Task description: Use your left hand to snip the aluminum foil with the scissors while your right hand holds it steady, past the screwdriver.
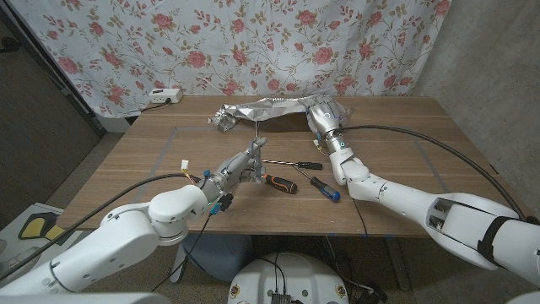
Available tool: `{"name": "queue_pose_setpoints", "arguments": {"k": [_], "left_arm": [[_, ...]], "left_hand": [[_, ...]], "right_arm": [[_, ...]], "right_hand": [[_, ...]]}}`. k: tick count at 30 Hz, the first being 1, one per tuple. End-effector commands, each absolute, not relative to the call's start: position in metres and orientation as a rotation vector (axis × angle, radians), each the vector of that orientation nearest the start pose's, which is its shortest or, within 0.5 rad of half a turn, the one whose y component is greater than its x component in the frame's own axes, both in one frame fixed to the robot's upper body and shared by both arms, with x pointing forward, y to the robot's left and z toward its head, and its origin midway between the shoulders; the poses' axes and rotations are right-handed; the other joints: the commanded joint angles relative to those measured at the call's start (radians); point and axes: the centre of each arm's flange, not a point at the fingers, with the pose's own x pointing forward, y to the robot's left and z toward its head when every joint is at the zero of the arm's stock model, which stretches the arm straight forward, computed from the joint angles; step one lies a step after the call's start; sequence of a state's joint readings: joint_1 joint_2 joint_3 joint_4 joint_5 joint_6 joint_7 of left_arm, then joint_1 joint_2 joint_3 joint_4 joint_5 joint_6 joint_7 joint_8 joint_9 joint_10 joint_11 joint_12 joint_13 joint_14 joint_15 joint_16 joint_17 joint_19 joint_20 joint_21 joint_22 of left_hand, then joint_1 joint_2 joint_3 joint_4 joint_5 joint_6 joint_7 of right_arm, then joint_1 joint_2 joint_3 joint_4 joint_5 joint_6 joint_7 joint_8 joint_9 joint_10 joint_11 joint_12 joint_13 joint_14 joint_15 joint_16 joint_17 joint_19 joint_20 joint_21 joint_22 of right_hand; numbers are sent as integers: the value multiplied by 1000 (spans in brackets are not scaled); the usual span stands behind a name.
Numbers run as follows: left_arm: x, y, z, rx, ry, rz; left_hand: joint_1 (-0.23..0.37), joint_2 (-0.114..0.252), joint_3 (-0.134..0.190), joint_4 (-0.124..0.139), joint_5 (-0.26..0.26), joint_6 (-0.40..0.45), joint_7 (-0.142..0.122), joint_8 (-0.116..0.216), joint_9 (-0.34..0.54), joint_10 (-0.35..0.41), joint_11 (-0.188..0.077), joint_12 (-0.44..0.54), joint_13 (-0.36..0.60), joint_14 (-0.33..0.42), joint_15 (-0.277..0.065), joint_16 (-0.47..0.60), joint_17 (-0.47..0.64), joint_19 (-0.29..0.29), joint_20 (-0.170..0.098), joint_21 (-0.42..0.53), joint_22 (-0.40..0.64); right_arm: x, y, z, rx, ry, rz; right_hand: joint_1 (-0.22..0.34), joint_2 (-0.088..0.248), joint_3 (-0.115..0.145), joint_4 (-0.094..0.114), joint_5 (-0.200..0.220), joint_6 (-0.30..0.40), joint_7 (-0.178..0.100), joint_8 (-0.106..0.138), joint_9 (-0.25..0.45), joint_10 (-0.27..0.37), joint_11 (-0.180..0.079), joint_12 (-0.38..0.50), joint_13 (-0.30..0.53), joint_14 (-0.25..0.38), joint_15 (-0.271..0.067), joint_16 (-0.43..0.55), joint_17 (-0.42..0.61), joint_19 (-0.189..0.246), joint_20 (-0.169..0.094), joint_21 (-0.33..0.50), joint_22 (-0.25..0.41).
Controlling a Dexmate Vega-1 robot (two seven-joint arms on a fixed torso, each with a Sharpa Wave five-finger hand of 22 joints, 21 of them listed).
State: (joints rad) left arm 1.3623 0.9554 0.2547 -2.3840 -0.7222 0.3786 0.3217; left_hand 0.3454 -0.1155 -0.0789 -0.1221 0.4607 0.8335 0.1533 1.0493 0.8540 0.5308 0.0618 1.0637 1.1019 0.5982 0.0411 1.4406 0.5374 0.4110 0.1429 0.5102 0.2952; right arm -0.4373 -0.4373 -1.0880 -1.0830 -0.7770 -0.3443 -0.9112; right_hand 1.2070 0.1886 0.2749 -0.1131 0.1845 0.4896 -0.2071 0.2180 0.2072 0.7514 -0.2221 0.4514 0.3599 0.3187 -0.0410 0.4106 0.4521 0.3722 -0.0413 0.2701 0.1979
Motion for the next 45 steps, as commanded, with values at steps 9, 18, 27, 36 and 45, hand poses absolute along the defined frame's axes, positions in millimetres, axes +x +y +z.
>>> {"name": "queue_pose_setpoints", "arguments": {"k": [9, 18, 27, 36, 45], "left_arm": [[460, 175, -73, 225, -228, -479], [463, 173, -73, 193, -220, -512], [466, 168, -73, 177, -214, -550], [475, 165, -77, 141, -176, -590], [483, 162, -78, 127, -146, -631]], "left_hand": [[-3, -7, -260, 262, -2, 4, 4, -13, -6, 62, -53, 358, 69, -2, 0, 8, 3, 3, 2, 9, 9], [-3, -7, -259, 262, -2, 8, 6, -19, -7, 63, -53, 353, 63, -3, 1, 8, 2, 0, 3, 8, 9], [-2, -6, -259, 262, -2, 11, 6, -26, -9, 65, -55, 351, 64, -2, -1, 7, -2, 1, 1, 10, 12], [-2, -5, -259, 262, -1, 15, 5, -27, -5, 65, -55, 349, 64, -3, -2, 9, 0, -2, 2, 9, 12], [0, -5, -259, 261, -1, 16, 4, -30, -7, 65, -55, 347, 63, -9, 2, 11, 5, -3, 1, 9, 14]], "right_arm": [[645, -143, -13, -1408, -1114, -642], [637, -148, -18, -1341, -1098, -668], [631, -155, -22, -1322, -1099, -674], [631, -159, -31, -1289, -1088, -682], [631, -156, -42, -1252, -1078, -688]], "right_hand": [[15, 4, 13, 2, -3, 4, 0, -4, 4, 11, 1, 8, 1, 15, -191, 5, 4, -3, -44, 5, 5], [16, 4, 13, 2, -3, 6, 0, -4, 5, 12, 1, 9, 2, 16, -190, 6, 6, -3, -45, 6, 5], [17, 4, 15, 2, -4, 7, 0, -5, 5, 11, 1, 10, 1, 18, -191, 7, 9, -5, -45, 6, 6], [22, 4, 21, 7, -4, 9, 1, -11, 7, 5, 2, 12, -3, 58, -193, 26, 29, 18, -56, 25, 12], [27, -2, 20, 4, -4, 10, 0, -13, 8, 4, 2, 15, -5, 51, -191, 23, 37, -2, -59, 22, 13]]}}
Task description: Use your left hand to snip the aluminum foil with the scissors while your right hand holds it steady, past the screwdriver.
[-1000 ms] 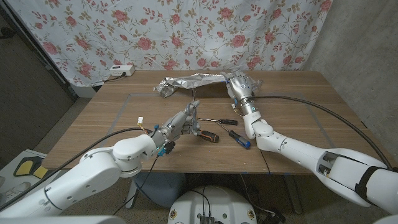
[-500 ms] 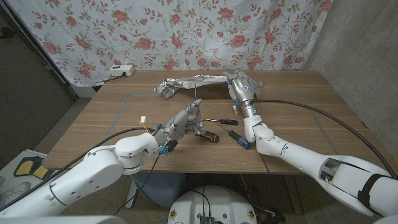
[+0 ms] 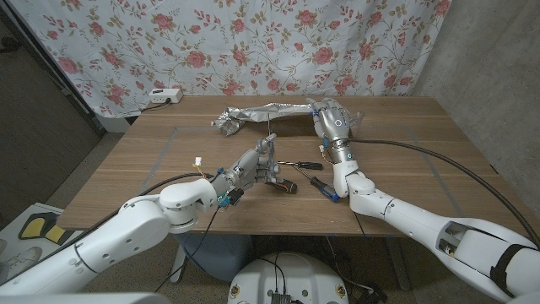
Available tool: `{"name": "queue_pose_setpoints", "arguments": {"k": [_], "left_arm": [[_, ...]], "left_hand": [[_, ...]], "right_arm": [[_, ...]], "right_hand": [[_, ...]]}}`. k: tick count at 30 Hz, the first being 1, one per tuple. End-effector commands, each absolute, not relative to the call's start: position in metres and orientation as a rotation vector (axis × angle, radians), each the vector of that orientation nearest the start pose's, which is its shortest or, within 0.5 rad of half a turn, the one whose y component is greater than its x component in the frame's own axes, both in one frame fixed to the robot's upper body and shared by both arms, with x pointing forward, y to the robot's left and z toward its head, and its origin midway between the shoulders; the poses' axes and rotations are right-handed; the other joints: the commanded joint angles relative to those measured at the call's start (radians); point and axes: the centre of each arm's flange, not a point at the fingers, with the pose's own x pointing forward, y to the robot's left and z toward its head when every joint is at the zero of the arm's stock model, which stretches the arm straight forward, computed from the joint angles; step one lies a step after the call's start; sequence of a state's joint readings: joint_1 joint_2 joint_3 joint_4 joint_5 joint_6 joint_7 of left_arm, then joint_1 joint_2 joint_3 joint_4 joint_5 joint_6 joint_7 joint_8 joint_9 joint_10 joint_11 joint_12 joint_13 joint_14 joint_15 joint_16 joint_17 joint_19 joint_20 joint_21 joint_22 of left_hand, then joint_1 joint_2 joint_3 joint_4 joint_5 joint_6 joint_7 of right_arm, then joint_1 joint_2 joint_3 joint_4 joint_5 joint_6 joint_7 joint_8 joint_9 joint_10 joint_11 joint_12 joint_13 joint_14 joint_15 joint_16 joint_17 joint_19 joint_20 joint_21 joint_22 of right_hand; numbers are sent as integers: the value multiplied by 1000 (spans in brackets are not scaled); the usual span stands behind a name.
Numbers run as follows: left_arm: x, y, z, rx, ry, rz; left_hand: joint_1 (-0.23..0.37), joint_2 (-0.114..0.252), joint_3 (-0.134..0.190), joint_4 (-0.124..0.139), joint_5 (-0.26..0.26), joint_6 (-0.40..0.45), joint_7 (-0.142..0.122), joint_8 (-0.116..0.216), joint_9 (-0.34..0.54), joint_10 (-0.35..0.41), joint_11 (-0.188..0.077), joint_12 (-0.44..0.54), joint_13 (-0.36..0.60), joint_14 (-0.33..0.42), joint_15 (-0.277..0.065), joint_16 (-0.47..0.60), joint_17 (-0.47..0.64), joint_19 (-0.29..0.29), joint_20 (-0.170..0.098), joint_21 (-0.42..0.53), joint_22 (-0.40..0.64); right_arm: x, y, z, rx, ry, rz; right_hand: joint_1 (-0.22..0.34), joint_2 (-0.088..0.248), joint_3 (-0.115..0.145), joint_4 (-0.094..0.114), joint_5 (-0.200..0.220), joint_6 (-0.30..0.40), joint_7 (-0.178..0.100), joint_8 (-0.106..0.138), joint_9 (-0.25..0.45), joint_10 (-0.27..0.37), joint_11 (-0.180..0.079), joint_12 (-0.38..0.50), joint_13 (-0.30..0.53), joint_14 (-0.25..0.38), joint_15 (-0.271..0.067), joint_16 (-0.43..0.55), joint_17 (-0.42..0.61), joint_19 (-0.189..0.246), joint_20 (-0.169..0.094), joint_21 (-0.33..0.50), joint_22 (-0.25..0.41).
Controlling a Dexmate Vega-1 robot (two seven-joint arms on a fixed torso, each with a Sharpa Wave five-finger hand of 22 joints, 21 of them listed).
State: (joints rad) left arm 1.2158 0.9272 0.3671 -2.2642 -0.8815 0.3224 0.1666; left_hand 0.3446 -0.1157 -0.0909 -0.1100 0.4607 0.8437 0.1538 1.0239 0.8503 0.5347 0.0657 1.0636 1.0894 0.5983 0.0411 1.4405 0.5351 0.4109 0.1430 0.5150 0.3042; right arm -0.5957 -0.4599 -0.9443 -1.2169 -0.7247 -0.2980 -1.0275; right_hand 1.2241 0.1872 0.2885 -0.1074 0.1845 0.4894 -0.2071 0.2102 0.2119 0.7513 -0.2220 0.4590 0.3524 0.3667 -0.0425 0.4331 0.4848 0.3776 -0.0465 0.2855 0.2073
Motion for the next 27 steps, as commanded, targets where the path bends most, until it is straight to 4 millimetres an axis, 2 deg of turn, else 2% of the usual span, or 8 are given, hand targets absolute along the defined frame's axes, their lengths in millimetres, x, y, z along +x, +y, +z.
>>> {"name": "queue_pose_setpoints", "arguments": {"k": [1, 11, 16, 27], "left_arm": [[484, 161, -78, 122, -144, -639], [489, 155, -78, 69, -120, -692], [489, 154, -78, 61, -109, -707], [482, 158, -71, 67, -119, -716]], "left_hand": [[0, -5, -247, 249, -1, 3, 3, -4, 0, 62, -58, 346, 74, -9, 2, 11, 7, -4, 1, 5, 6], [16, 7, -240, 245, -1, 1, 4, -6, 8, 62, -53, 335, 62, -12, -3, 10, 2, -8, -3, 3, 5], [21, 9, -240, 244, -2, 4, 3, -11, 2, 63, -59, 338, 69, -14, -3, 11, 3, -5, -6, 4, 5], [26, 11, -241, 245, -5, -3, 2, -14, 8, 64, -60, 331, 62, -13, -3, 9, 0, -4, -3, 4, 5]], "right_arm": [[630, -155, -43, -1243, -1076, -689], [624, -149, -51, -1225, -1098, -668], [624, -151, -53, -1228, -1095, -668], [621, -156, -42, -1237, -1119, -679]], "right_hand": [[10, -1, 7, -2, -4, 10, 0, -6, 4, 4, 2, 8, 3, 2, -190, 0, 4, -7, -54, 7, 4], [11, 0, 7, -2, -4, 11, 0, -6, 4, 4, 2, 9, 3, 0, -190, -1, 6, -10, -54, 7, 4], [12, 1, 7, -2, -4, 11, 0, -6, 4, 4, 2, 9, 3, 0, -190, -1, 7, -10, -55, 7, 4], [13, 2, 8, -2, -4, 11, 1, -7, 5, 4, 2, 10, 3, 0, -190, -1, 11, -11, -56, 9, 4]]}}
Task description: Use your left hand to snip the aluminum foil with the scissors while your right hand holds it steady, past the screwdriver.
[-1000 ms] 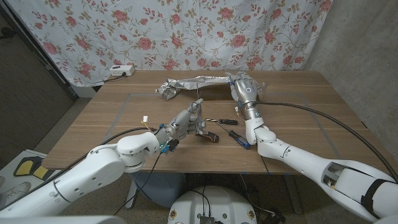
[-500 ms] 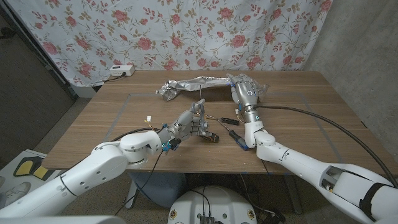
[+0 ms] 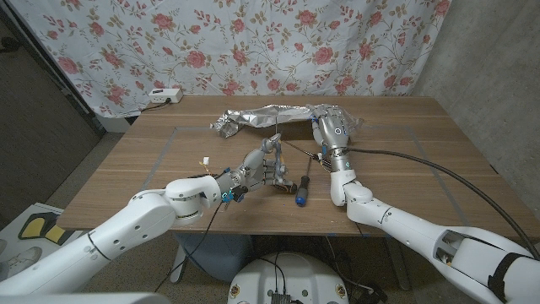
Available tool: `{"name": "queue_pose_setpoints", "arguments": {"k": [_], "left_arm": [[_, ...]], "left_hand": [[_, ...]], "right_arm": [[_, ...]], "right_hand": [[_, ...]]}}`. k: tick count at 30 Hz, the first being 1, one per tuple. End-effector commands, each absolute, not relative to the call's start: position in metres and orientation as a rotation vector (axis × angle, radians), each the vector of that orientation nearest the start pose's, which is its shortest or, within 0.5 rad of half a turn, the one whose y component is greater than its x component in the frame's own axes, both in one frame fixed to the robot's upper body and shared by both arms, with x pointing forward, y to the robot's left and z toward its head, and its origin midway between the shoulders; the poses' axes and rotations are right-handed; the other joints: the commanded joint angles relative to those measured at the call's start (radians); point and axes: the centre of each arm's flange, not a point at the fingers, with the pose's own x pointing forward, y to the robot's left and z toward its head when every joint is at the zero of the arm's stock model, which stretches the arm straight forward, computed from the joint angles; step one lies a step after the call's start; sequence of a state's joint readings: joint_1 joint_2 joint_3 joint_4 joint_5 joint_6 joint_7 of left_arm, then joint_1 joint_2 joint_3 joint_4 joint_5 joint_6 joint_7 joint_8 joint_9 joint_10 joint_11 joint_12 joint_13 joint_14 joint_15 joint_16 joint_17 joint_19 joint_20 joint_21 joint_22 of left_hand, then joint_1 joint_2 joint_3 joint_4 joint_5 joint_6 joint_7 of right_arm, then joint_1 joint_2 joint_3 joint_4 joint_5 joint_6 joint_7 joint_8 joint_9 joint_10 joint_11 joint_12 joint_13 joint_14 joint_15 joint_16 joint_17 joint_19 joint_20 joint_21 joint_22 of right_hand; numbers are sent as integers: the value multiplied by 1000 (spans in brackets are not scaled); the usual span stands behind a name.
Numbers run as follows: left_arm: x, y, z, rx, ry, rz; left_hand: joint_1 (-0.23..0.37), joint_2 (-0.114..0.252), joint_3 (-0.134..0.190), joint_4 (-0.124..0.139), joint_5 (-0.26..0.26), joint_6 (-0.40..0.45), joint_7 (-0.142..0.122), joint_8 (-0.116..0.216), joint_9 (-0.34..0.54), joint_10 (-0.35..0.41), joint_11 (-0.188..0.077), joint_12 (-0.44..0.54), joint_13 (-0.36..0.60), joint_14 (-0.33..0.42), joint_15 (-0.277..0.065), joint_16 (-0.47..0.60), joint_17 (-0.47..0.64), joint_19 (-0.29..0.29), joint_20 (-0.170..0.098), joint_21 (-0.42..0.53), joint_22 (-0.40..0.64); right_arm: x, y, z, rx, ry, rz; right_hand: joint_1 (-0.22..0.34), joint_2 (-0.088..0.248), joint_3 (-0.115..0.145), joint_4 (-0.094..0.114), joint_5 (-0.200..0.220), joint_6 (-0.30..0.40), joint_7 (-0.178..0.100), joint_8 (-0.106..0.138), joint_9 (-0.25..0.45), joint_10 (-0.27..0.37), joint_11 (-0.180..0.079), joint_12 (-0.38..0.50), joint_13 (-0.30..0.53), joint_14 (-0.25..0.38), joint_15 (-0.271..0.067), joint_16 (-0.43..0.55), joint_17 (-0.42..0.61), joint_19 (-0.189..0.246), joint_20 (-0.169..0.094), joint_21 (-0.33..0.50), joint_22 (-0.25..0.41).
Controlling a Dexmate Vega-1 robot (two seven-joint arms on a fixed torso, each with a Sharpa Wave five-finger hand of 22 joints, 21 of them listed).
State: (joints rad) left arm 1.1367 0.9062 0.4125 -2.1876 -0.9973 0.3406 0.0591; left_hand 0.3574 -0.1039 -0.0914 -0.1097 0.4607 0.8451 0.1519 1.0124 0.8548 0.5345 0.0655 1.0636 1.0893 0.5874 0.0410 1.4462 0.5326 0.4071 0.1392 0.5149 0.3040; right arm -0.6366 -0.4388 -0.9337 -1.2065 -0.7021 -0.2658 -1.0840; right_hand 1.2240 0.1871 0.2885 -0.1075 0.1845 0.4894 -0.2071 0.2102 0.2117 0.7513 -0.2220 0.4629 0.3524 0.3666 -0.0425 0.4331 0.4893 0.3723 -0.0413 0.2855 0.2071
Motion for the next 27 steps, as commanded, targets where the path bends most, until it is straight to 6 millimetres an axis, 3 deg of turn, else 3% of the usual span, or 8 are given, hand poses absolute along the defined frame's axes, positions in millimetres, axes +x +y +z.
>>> {"name": "queue_pose_setpoints", "arguments": {"k": [1, 9, 27], "left_arm": [[481, 158, -72, 62, -118, -718], [481, 159, -74, 48, -110, -726], [486, 158, -76, 9, -96, -772]], "left_hand": [[14, -1, -241, 244, -5, -3, 2, -3, 3, 64, -59, 331, 63, -3, -3, 4, 3, 0, 0, 4, 5], [14, 0, -242, 247, -8, 10, 13, -2, 3, 64, -59, 328, 62, -5, -2, 1, 0, -2, 0, 3, 4], [13, 0, -245, 249, -12, 4, 5, -12, 11, 67, -58, 328, 72, -2, -4, 4, 3, -1, 1, 4, 5]], "right_arm": [[621, -156, -41, -1237, -1122, -678], [612, -159, -37, -1238, -1130, -672], [607, -158, -44, -1265, -1125, -650]], "right_hand": [[14, 2, 8, -2, -4, 11, 1, -7, 5, 4, 2, 6, 2, 0, -190, -1, 6, -6, -62, 9, 4], [14, 2, 8, -2, -4, 12, 1, -7, 5, 3, 2, 7, 2, 0, -190, -1, 8, -6, -61, 10, 4], [14, 1, 7, -1, -5, 16, 1, -6, 6, 3, 2, 8, 1, 1, -190, 0, 13, -7, -58, 11, 4]]}}
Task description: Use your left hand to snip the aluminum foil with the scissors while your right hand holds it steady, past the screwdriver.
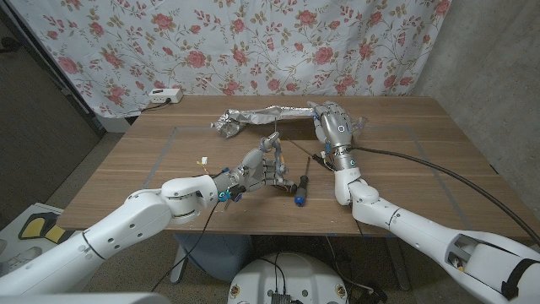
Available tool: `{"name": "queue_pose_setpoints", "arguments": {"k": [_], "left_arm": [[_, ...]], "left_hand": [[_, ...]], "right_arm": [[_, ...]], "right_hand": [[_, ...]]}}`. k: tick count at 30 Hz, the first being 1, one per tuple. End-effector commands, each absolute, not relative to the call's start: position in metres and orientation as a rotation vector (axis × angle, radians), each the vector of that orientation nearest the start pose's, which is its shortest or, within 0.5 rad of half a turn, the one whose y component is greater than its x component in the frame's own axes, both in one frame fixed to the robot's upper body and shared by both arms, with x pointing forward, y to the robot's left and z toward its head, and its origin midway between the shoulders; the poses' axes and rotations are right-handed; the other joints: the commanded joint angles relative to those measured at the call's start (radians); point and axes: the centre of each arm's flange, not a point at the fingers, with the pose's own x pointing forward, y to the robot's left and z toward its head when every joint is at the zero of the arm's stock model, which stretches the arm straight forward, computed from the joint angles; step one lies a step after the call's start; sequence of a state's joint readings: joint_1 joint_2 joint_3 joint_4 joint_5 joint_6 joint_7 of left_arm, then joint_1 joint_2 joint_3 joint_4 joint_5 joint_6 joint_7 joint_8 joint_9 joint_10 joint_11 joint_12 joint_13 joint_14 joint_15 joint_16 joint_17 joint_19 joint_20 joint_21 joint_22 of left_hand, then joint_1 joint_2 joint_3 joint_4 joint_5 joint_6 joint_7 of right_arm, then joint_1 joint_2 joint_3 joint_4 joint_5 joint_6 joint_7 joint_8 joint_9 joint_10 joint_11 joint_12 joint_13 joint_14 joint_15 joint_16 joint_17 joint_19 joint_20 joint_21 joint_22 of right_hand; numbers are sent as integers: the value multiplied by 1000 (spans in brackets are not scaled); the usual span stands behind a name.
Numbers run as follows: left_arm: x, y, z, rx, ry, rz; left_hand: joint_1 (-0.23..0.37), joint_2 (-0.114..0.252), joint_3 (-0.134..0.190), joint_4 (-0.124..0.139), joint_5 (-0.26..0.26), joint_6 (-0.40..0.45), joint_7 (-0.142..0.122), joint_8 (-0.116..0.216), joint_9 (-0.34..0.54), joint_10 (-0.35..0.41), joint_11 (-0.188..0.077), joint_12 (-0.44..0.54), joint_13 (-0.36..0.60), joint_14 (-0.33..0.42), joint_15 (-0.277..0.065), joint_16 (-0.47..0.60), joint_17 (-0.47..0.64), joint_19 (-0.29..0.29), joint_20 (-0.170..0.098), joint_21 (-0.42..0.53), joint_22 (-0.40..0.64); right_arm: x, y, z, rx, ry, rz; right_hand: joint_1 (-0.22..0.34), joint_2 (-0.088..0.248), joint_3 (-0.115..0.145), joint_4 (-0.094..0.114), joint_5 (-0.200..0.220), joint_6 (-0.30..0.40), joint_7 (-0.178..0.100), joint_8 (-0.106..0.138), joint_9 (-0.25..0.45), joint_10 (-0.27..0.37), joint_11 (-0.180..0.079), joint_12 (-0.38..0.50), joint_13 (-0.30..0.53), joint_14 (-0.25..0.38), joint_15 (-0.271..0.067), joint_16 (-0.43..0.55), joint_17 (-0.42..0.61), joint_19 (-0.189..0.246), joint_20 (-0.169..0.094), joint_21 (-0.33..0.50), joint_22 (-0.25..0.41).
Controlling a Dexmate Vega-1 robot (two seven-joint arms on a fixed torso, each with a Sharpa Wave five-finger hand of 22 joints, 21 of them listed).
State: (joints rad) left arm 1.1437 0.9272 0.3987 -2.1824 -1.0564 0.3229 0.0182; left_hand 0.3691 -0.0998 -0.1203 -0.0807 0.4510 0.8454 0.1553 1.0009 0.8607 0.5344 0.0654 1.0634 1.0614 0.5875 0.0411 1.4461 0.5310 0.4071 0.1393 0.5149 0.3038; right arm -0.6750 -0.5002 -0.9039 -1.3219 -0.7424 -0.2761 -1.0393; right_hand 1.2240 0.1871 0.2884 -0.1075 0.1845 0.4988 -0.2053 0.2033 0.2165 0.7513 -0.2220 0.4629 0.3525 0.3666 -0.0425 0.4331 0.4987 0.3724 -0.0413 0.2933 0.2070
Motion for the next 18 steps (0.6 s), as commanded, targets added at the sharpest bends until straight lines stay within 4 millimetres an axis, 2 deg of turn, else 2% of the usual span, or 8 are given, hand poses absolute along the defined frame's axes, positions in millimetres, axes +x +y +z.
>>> {"name": "queue_pose_setpoints", "arguments": {"k": [1, 18], "left_arm": [[486, 158, -76, 6, -93, -777], [493, 155, -74, -9, -63, -820]], "left_hand": [[1, -4, -216, 220, -2, 4, 3, 0, 5, 66, -58, 329, 102, -2, -2, 4, 5, -2, 1, 4, 6], [-4, -4, -217, 223, -4, 8, 1, -4, 7, 67, -55, 328, 106, -1, -2, 5, 7, -2, 2, 4, 6]], "right_arm": [[607, -158, -45, -1265, -1123, -650], [599, -162, -49, -1280, -1140, -645]], "right_hand": [[14, 1, 7, -1, -5, 7, -1, 0, 1, 3, 2, 8, 1, 1, -190, 0, 4, -7, -59, 4, 4], [15, 1, 7, 0, -5, 10, -1, 1, 1, 2, 2, 9, -1, 3, -190, 1, 8, -8, -60, 5, 4]]}}
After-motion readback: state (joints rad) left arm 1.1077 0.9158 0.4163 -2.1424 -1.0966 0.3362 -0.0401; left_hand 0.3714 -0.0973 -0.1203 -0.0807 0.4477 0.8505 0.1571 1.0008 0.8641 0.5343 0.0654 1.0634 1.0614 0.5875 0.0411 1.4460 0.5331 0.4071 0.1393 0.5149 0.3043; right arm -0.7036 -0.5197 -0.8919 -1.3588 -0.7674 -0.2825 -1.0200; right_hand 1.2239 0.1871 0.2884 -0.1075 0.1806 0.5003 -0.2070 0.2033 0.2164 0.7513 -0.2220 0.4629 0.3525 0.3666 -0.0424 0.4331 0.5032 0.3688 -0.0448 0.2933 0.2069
